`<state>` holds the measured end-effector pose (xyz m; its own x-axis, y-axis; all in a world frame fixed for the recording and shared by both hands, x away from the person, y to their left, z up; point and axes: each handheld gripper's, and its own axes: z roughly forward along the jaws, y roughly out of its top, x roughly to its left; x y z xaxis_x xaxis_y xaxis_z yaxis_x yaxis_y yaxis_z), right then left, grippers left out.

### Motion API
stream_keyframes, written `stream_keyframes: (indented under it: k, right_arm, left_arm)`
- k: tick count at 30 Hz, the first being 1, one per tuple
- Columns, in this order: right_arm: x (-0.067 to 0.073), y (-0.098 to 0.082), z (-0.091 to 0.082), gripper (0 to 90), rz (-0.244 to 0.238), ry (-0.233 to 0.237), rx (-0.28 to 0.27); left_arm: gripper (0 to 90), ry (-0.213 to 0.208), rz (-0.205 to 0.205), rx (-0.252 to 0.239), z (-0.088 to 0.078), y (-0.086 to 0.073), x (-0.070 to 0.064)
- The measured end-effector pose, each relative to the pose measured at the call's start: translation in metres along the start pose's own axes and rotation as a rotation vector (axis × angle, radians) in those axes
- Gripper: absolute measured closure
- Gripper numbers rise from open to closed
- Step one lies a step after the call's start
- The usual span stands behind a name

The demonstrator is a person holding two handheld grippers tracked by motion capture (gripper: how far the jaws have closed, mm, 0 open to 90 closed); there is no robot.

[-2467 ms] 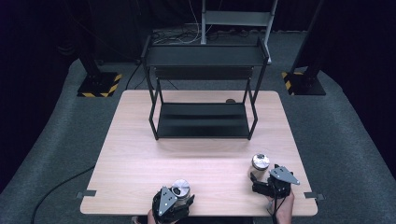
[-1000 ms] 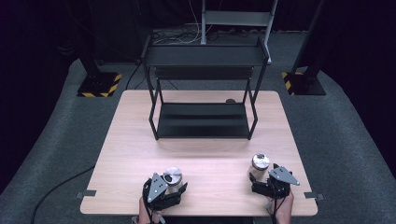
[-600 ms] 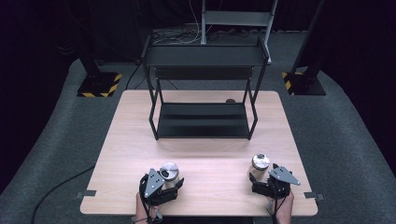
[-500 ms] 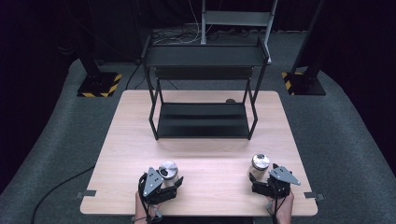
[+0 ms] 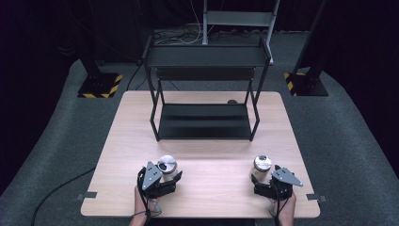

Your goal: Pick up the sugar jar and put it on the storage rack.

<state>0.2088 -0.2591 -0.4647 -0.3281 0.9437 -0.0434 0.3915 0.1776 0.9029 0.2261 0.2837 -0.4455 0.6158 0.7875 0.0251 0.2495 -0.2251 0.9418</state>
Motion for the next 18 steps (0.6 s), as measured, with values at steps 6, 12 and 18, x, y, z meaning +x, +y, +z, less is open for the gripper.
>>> stream_keyframes:
  k: [6, 12, 18]
  right_arm:
    - [-0.001, 0.0, 0.0, 0.0, 0.001, 0.003, 0.0]
    - [-0.001, 0.0, 0.0, 0.0, 0.003, 0.003, 0.002]
    - [0.0, 0.001, 0.0, 0.0, 0.003, 0.003, 0.003]
  left_arm:
    - [30.1, -0.003, -0.002, -0.005, 0.003, 0.004, 0.007]
    - [30.0, 0.005, 0.003, -0.009, 0.005, 0.008, 0.01]
    - [30.1, 0.01, 0.02, -0.009, 0.008, 0.014, 0.014]
